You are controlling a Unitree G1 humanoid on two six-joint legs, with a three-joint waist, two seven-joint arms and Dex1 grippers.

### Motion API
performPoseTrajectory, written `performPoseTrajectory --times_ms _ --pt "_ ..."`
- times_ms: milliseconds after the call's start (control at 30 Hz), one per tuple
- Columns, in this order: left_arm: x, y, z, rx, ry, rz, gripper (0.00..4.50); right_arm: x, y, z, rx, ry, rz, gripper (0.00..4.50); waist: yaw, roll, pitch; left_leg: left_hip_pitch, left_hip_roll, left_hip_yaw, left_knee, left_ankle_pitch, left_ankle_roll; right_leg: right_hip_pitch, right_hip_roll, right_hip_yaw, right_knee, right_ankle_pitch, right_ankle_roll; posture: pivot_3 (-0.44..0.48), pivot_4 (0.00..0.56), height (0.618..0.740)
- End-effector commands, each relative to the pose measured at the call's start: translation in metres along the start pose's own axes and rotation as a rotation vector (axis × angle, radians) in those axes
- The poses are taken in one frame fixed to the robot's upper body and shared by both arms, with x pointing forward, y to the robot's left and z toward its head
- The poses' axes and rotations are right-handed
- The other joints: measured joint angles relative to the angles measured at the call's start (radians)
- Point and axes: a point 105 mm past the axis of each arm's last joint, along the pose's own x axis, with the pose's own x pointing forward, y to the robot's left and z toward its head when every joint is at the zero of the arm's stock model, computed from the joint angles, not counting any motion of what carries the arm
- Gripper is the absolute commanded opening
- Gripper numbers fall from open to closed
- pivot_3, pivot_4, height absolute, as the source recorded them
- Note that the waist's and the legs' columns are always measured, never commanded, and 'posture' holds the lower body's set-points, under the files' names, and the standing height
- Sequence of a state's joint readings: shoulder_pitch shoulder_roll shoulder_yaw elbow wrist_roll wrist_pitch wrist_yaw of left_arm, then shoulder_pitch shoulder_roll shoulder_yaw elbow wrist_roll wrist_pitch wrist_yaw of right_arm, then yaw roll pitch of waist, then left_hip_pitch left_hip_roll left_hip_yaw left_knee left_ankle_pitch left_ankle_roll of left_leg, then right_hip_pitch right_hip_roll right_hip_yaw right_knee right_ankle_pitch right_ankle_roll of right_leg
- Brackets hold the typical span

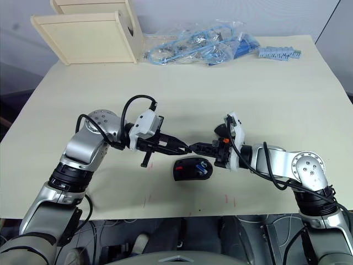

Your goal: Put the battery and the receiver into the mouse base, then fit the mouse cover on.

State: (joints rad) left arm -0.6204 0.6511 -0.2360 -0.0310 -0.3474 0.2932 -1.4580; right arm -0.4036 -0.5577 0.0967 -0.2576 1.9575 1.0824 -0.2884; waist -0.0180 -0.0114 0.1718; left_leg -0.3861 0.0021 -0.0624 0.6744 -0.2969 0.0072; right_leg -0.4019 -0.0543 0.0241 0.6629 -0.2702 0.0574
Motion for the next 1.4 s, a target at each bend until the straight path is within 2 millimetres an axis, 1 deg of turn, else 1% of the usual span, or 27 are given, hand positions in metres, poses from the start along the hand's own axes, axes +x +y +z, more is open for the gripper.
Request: performPoseTrajectory --times_ms 33,533,967,1400 --pt "-0.0026 -0.0013 0.0090 0.056 -0.001 -0.007 0.00 -0.0013 0.0091 0.0019 -0.030 0.004 0.032 1.67 0.000 0.000 0.000 0.000 0.000 0.000 0.000 0.000 0.000 0.000 0.000 0.000 0.000 0.000 0.000 0.000 0.150 0.740" --pt "-0.0040 -0.0035 0.0063 0.067 0.015 -0.035 0.00 0.0018 0.0100 0.0020 -0.041 0.030 0.032 1.67 0.000 0.000 0.000 0.000 0.000 0.000 0.000 0.000 0.000 0.000 0.000 0.000 0.000 0.000 0.000 0.000 0.150 0.740" --pt "-0.0041 -0.0067 0.0065 0.070 0.017 -0.044 0.00 0.0038 0.0034 0.0005 -0.025 0.035 -0.009 1.67 0.000 0.000 0.000 0.000 0.000 0.000 0.000 0.000 0.000 0.000 0.000 0.000 0.000 0.000 0.000 0.000 0.150 0.740" --pt "-0.0033 -0.0084 0.0062 0.071 0.020 -0.054 0.00 0.0031 0.0019 -0.0007 -0.024 0.042 -0.016 1.67 -0.001 0.000 0.000 0.000 0.000 0.000 0.000 0.000 0.000 0.000 0.000 0.000 0.000 0.000 0.000 0.000 0.150 0.740"
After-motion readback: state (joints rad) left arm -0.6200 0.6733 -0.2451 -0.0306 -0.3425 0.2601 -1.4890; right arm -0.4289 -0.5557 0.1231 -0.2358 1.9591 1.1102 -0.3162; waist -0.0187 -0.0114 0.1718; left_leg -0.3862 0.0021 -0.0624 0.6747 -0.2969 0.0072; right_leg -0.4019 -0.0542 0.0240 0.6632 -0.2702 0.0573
